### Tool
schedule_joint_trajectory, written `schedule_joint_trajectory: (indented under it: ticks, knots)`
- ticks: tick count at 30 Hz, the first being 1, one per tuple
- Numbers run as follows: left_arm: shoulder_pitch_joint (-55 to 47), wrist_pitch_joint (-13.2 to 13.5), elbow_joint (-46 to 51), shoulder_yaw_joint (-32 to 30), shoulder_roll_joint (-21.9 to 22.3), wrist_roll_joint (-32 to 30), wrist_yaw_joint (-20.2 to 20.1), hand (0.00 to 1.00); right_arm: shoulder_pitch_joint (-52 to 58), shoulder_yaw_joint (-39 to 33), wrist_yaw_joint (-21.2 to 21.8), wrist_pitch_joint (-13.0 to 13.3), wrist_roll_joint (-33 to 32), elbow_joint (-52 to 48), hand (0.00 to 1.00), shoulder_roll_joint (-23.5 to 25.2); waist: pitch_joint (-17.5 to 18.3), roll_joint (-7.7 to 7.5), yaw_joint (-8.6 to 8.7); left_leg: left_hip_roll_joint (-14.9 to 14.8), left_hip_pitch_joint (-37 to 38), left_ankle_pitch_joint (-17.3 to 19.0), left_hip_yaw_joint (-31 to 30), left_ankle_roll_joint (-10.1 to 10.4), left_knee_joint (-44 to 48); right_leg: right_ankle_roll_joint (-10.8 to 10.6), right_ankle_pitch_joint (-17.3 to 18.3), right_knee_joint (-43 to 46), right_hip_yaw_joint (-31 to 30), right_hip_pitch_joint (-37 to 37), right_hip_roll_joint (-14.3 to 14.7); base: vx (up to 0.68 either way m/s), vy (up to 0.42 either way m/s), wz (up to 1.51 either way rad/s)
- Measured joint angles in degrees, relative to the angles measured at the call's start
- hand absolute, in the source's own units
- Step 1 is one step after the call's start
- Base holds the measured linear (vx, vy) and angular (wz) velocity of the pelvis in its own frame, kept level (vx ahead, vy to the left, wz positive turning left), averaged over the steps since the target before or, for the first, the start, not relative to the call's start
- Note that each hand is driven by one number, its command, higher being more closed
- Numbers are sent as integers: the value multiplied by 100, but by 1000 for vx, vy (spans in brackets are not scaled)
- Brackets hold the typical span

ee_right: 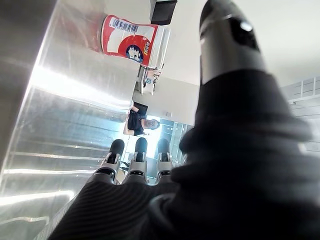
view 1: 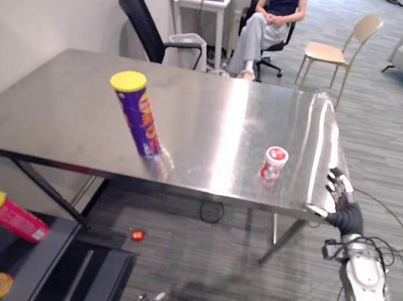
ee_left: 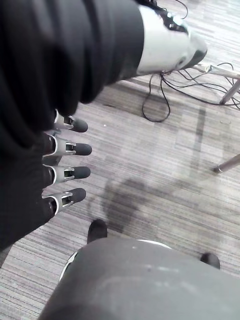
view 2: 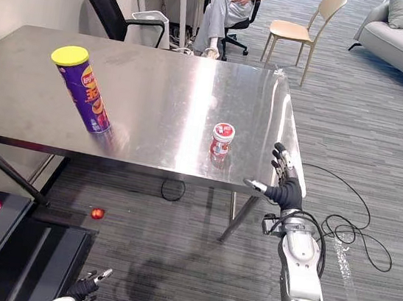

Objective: Put the gum and the chips on the shelf.

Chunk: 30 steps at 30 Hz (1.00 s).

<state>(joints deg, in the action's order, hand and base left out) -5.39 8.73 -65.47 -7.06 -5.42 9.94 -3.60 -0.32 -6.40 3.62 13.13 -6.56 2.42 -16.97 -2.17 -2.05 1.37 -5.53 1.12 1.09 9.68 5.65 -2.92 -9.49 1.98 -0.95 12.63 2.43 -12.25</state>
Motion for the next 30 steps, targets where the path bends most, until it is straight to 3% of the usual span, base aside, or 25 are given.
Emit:
schedule_joint_trajectory:
  ticks: [18,23,24,30]
  knots:
    - [107,-10,72,-3,4,0,67,0,-1186,25,-338,-91,1,1339,0,5,-318,10,-34,30,-6,-169,-242,-13,-221,1,0,-10,258,80,4,-2,-8,6]
    - [119,-15,179,-1,12,0,76,0,-1504,198,-350,-123,3,1642,0,6,-407,0,-112,32,-7,-186,-245,-13,-240,2,-1,-17,263,79,4,-1,-2,1]
    - [133,-15,222,-2,19,0,81,0,-1828,494,-344,-197,17,1741,0,23,-454,-11,-165,34,-8,-186,-248,-13,-242,2,-2,-24,272,85,3,0,0,0]
    - [160,-15,225,-9,16,1,83,0,-2006,522,-345,-243,34,1863,0,172,-505,-20,-182,36,-16,-187,-254,-13,-244,2,-3,-41,282,92,3,0,0,0]
